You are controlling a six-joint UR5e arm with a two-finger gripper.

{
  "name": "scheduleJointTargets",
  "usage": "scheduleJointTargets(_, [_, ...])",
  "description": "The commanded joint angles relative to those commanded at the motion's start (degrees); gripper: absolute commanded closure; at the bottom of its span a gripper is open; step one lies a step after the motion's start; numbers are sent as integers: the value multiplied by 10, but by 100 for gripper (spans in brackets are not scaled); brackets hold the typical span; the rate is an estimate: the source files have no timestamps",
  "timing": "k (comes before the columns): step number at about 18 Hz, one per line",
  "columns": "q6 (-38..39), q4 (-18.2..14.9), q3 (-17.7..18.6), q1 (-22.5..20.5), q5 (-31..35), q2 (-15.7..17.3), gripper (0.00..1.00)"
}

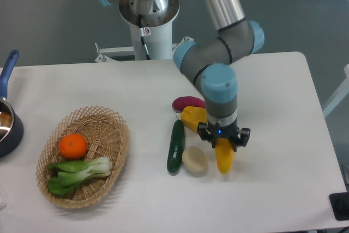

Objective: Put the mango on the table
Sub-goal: 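Lower the held yellow mango onto the table beside the beige item, then open the gripper to release the yellow mango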

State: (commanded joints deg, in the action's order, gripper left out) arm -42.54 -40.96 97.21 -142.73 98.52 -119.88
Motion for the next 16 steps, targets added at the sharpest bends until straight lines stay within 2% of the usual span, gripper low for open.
scheduleJointTargets(1, [-2,0,0,0,0,1,10])
scheduleJointTargets(3, [3,0,2,1,-2,6,0])
scheduleJointTargets(8, [-1,-2,6,-2,-6,20,0])
scheduleJointTargets(11, [1,-6,10,-11,-12,47,0])
scheduleJointTargets(16, [-4,-8,11,-54,-101,87,0])
